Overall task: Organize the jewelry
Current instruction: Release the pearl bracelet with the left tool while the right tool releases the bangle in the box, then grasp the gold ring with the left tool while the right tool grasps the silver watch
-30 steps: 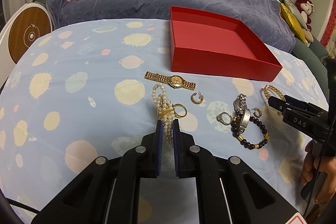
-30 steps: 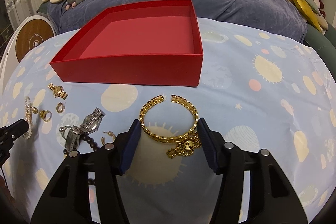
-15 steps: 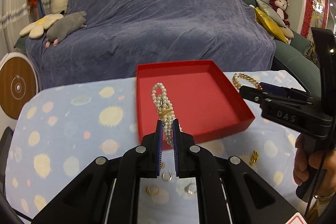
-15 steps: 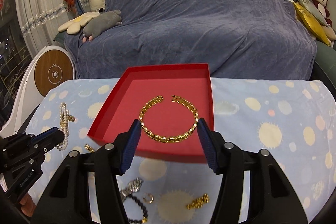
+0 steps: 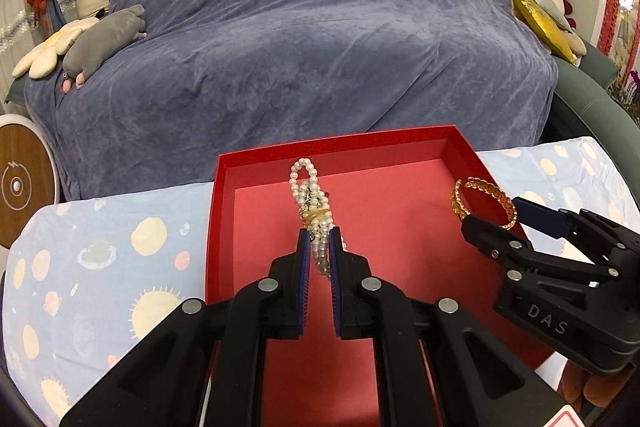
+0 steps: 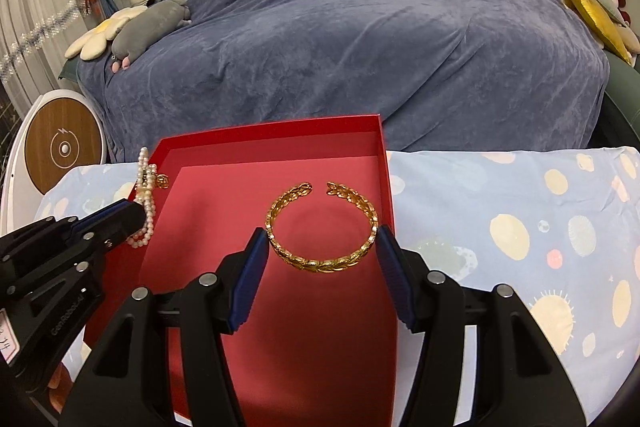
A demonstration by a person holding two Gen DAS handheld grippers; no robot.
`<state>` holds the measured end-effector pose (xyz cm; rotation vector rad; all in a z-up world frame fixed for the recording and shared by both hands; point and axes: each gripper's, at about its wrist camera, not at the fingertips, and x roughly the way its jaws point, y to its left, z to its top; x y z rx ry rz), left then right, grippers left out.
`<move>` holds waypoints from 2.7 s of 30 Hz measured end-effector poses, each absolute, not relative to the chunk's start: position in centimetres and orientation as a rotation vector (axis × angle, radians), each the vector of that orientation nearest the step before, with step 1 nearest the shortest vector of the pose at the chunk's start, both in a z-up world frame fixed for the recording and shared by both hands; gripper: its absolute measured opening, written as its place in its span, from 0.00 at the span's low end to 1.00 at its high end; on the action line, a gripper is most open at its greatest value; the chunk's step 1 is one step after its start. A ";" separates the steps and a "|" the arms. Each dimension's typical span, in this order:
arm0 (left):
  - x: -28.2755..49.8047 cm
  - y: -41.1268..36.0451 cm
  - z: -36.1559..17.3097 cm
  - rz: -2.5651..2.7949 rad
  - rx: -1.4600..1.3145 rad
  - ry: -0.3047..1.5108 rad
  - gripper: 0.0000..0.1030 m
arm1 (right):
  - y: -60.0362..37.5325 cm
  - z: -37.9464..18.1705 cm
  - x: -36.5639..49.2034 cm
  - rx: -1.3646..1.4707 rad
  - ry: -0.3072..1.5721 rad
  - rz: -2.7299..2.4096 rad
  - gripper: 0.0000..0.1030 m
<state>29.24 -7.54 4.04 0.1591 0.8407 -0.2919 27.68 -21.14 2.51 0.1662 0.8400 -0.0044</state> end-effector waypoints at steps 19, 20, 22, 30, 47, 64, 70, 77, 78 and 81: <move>28.2 -6.3 3.4 -0.188 0.211 0.806 0.16 | -21.5 4.4 24.6 0.131 0.782 -0.026 0.58; 27.5 -6.0 3.7 -0.185 0.212 0.798 0.21 | -21.6 5.0 23.7 0.135 0.774 -0.021 0.60; 25.8 -5.4 4.4 -0.176 0.214 0.782 0.28 | -21.8 6.2 21.5 0.143 0.752 -0.011 0.64; 17.8 -2.6 5.6 -0.158 0.222 0.781 0.46 | -21.3 8.0 11.9 0.143 0.722 0.030 0.70; 8.3 5.8 -0.9 -0.071 0.074 0.941 0.56 | -12.7 -0.1 4.3 0.028 0.885 0.202 0.67; 7.8 7.0 -1.6 -0.099 0.048 0.931 0.56 | -10.4 -1.9 7.6 0.125 0.914 0.275 0.49; 8.1 6.1 -1.4 -0.128 0.031 0.930 0.56 | -10.9 -2.9 8.5 0.163 0.929 0.261 0.29; 8.9 4.1 -1.6 -0.181 0.030 0.930 0.56 | -12.0 -2.3 8.3 0.173 0.930 0.256 0.10; 9.1 3.9 -1.7 -0.187 0.025 0.934 0.56 | -12.1 -2.1 8.1 0.170 0.925 0.254 0.10; 9.6 3.5 -1.9 -0.209 -0.006 0.953 0.56 | -12.4 -1.2 7.5 0.155 0.901 0.252 0.10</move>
